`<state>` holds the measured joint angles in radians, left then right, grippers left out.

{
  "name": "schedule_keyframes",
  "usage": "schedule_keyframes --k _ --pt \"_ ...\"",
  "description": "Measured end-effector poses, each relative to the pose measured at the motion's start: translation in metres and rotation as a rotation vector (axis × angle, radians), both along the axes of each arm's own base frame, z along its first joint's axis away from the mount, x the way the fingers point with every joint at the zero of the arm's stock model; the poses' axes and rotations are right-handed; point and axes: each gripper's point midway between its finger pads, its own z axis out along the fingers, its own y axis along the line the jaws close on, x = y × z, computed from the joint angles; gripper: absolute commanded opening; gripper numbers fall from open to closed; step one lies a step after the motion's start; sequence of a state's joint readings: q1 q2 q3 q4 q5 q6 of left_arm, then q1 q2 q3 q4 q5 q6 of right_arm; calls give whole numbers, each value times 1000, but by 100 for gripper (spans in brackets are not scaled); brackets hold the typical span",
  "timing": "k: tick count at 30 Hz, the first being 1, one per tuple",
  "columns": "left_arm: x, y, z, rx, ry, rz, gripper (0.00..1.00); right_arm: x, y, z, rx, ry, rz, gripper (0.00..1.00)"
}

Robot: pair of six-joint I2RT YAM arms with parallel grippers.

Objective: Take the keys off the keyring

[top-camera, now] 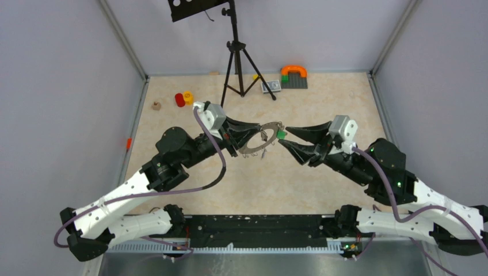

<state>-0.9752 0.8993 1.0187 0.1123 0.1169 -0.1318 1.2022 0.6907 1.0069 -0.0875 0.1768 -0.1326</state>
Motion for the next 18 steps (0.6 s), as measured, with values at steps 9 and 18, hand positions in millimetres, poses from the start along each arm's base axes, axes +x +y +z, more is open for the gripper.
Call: schedule_keyframes --k 9,18 --pt "-38 -21 -11 55 -33 -250 0 -29 6 19 -63 -150 162 27" --pt "-58 -32 -22 88 -39 -395 0 -44 16 5 -116 -150 264 30"
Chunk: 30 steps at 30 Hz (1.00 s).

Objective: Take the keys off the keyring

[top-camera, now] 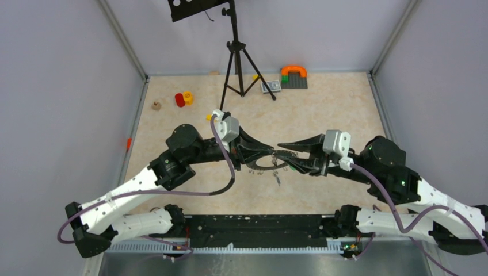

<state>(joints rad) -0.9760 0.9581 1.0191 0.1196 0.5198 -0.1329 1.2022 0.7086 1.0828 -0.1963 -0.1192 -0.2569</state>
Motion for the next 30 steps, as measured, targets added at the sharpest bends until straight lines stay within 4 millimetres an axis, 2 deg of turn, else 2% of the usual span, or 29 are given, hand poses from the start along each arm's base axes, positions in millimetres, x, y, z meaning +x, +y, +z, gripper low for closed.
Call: schedule_keyframes --k 10,18,24,28,30 --pt "-8 0 3 -9 -17 -46 0 2 0 -15 -32 39 -14 28" --pt "-12 0 3 -8 -21 -67 0 2 -2 -16 -25 60 -18 26" --pt "-12 0 4 -14 -24 -66 0 2 0 -24 -38 81 -15 28" --pt "-12 0 6 -20 -29 -66 0 2 2 -28 -43 94 -14 24" --pt "-12 0 6 -21 -30 -67 0 2 2 -29 -44 100 -13 18"
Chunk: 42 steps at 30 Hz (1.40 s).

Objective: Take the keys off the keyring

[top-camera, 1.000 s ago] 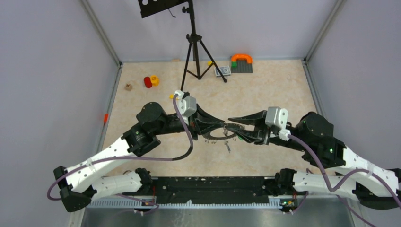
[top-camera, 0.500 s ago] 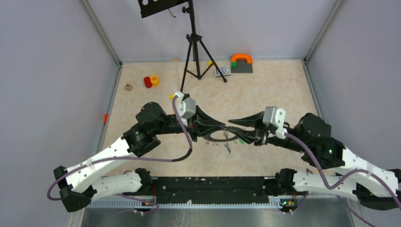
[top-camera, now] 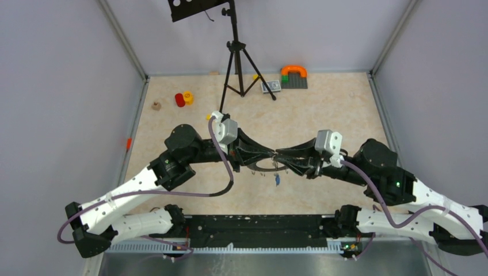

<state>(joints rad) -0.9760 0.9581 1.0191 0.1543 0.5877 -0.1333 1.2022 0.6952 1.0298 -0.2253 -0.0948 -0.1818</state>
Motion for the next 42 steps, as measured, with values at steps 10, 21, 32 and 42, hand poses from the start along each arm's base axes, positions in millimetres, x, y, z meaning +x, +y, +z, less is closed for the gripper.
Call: schedule_keyframes --k 10,21,32,42 --pt "-1 0 0 0 2 -7 2 0 1 2 15 14 -1 0" --pt "1 2 -3 28 -16 3 43 -8 3 -1 -35 29 48 0" --pt "-7 3 -5 153 -67 -66 21 -12 5 -5 -91 50 72 0" --pt "-15 5 -16 209 -70 -115 0 -10 6 -16 -128 68 61 0"
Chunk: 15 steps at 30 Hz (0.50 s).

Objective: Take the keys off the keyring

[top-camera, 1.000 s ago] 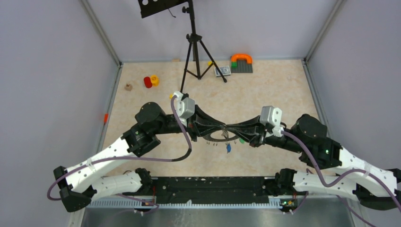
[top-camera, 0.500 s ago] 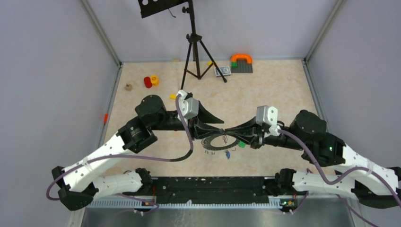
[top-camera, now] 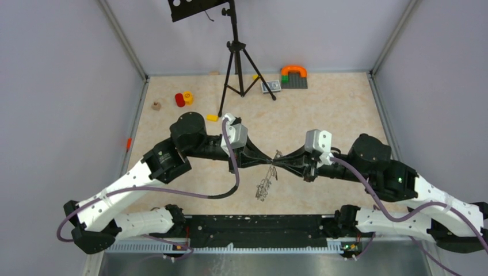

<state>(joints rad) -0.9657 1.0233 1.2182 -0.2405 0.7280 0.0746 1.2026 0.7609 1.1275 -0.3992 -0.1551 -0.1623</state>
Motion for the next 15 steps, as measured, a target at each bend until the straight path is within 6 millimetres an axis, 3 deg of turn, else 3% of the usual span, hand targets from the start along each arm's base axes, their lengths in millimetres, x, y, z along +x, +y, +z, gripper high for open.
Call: schedule_keyframes --k 4,10,15 --pt "1 1 2 -9 -3 17 0 1 1 2 8 -1 -4 1" --pt "4 6 5 -49 0 68 0 6 1 2 61 -10 -32 29" --pt "8 9 5 -78 23 113 0 9 -4 0 115 -13 -63 36"
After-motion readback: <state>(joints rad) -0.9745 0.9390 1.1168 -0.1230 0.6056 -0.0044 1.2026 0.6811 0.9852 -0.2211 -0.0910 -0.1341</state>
